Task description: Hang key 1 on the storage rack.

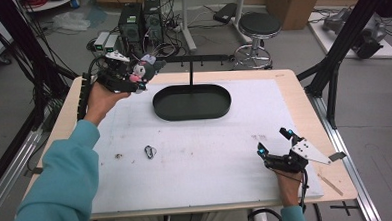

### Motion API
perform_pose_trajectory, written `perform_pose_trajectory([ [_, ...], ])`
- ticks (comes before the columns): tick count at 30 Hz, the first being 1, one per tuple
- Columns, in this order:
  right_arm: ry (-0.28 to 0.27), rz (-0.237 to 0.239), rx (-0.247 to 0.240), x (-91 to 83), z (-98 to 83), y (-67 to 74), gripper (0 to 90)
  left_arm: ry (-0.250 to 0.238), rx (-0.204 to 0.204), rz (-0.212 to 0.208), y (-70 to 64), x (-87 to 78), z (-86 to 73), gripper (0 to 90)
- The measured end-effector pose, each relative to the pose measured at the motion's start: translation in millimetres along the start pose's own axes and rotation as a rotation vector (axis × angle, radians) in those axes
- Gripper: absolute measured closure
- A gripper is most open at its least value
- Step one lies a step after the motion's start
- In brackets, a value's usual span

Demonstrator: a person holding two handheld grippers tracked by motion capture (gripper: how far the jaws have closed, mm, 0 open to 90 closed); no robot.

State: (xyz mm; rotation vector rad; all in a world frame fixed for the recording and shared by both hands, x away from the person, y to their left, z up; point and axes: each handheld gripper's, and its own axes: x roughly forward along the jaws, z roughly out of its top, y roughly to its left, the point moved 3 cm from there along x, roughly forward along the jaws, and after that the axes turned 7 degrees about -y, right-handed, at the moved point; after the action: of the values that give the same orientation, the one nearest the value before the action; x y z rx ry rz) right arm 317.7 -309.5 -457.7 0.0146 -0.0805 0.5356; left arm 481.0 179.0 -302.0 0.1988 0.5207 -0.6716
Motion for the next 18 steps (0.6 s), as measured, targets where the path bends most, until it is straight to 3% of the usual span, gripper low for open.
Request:
perform_pose_trajectory([
  [18, 0.0, 0.001, 0.0, 0.0, 0.0, 0.0, 0.8, -0.003, 0.005, -0.017, -10.4, 11.7, 18.6, 52.0],
])
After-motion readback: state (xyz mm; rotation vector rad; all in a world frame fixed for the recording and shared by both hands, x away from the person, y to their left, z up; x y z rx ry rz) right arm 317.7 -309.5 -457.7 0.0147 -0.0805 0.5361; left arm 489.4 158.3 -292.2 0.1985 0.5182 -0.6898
